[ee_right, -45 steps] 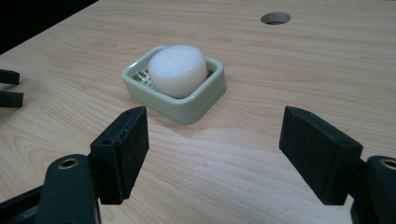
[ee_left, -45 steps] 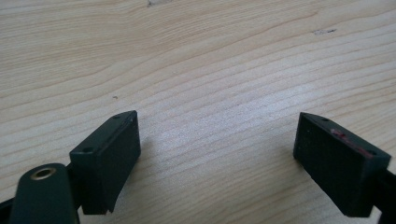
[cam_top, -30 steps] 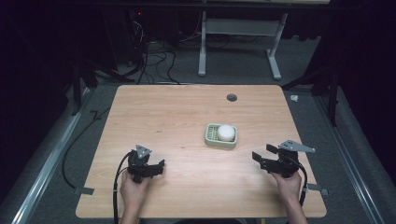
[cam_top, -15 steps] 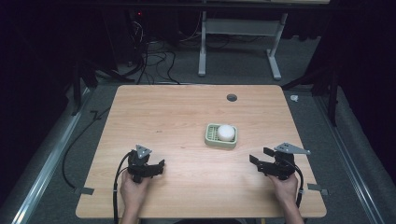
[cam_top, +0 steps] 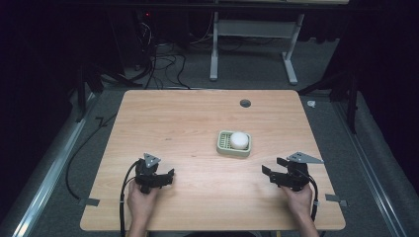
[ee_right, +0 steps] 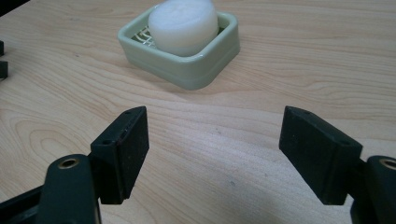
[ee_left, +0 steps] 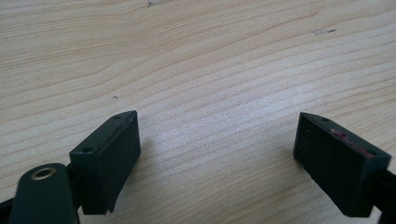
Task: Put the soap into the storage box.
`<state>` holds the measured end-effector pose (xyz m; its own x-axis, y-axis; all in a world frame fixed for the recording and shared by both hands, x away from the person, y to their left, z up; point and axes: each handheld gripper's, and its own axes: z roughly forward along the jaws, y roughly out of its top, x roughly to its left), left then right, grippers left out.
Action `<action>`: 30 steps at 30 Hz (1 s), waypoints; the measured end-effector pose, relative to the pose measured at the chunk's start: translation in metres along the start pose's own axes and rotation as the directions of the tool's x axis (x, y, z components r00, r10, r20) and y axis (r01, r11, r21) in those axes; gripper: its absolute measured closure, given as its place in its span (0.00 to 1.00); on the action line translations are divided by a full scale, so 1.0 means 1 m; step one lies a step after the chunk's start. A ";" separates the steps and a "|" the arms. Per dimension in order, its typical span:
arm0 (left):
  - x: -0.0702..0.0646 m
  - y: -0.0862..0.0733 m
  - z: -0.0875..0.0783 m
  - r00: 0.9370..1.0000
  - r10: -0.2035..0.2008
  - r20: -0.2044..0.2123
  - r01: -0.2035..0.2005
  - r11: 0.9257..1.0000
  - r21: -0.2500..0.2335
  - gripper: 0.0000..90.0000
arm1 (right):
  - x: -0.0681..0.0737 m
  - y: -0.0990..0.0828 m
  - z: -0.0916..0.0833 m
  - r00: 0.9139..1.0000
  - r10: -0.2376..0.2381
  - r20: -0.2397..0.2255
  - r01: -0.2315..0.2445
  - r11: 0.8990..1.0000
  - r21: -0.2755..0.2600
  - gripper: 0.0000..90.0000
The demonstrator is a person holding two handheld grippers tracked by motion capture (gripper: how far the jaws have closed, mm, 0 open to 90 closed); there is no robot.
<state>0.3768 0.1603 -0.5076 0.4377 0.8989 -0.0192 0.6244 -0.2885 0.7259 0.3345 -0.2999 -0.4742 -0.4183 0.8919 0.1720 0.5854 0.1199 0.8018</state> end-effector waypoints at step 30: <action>0.000 0.000 0.000 1.000 -0.001 0.001 0.001 1.000 0.000 0.17 | 0.007 -0.007 0.024 0.996 -0.043 0.084 0.036 0.996 0.085 0.29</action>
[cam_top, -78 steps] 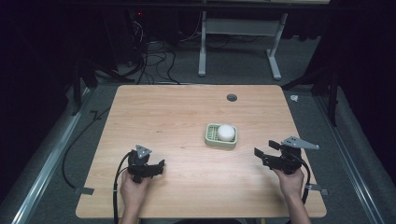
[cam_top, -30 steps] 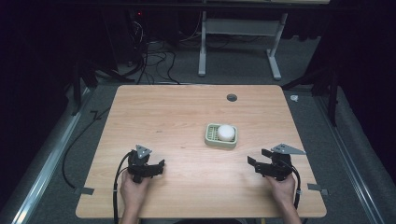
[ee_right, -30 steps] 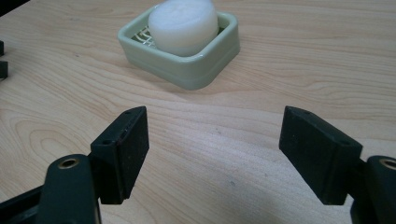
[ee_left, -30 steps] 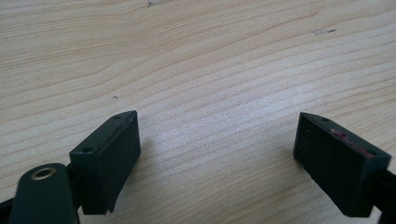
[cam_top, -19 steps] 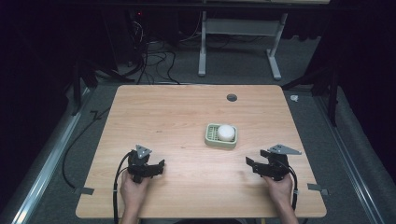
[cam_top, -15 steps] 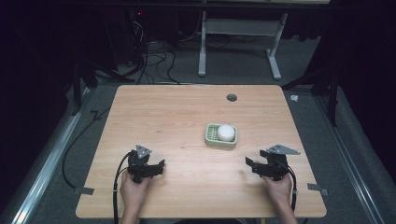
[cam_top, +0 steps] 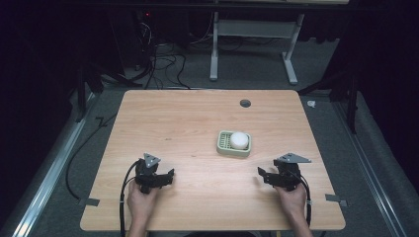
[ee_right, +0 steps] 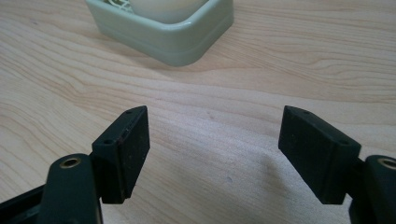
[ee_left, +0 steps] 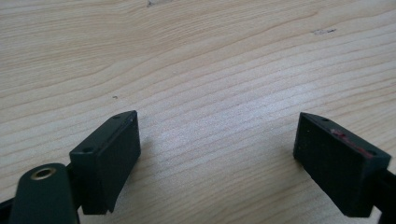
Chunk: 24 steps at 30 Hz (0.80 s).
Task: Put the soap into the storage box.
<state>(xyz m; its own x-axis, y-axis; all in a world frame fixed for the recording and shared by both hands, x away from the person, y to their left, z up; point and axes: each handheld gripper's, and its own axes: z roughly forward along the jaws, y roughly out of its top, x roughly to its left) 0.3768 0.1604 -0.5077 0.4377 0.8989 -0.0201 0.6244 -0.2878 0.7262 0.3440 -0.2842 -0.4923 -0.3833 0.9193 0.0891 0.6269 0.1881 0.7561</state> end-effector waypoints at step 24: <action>0.000 0.000 0.000 1.000 0.000 0.000 0.000 1.000 0.000 0.17 | 0.008 -0.001 0.014 0.998 -0.047 0.033 0.045 0.997 0.055 0.29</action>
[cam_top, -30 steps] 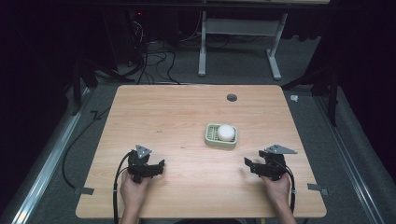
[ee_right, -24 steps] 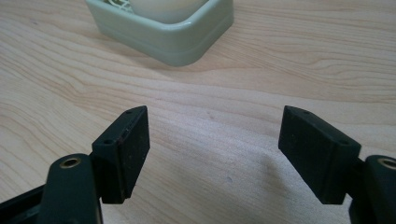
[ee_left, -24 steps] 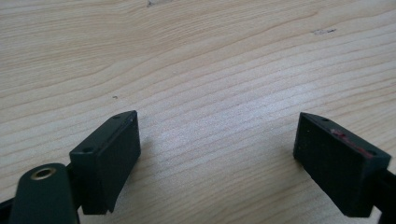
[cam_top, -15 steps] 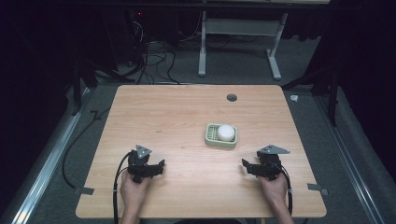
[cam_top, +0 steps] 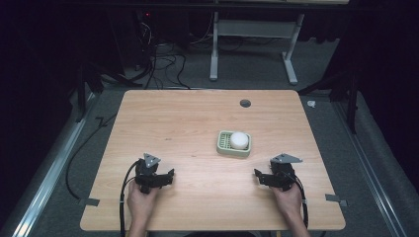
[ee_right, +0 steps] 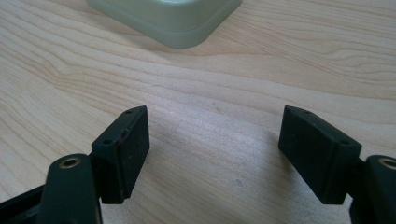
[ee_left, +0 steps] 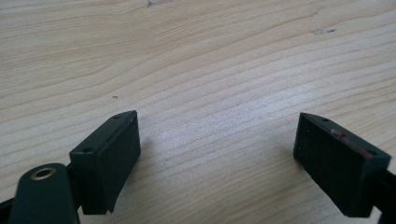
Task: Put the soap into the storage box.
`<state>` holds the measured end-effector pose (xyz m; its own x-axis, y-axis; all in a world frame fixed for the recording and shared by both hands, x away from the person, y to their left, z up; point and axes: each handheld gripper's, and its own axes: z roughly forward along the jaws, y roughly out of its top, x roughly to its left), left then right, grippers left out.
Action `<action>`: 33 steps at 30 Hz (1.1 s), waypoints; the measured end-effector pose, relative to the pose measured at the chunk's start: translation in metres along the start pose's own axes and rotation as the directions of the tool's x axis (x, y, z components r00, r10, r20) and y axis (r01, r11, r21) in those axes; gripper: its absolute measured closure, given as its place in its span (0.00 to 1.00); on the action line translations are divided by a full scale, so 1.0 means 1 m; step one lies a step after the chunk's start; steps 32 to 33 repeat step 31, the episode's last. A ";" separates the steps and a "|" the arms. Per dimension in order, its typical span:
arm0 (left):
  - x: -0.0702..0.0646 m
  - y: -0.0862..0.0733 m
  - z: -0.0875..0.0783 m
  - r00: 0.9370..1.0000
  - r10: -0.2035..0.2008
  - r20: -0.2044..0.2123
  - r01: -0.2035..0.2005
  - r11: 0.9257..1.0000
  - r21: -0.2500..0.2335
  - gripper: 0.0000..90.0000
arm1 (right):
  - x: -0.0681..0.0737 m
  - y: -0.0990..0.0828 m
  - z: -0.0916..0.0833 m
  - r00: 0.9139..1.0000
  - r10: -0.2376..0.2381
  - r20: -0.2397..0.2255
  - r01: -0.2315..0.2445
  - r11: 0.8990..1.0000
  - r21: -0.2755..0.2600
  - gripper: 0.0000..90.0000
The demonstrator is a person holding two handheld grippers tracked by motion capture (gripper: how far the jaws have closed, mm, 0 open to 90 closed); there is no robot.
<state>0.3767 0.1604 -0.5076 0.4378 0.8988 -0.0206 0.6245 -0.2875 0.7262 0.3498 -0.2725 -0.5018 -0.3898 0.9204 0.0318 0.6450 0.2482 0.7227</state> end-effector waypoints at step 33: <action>0.000 0.000 0.000 1.000 0.000 0.001 0.000 1.000 -0.001 0.17 | 0.004 0.000 0.001 0.999 -0.024 0.035 0.024 1.000 0.012 0.27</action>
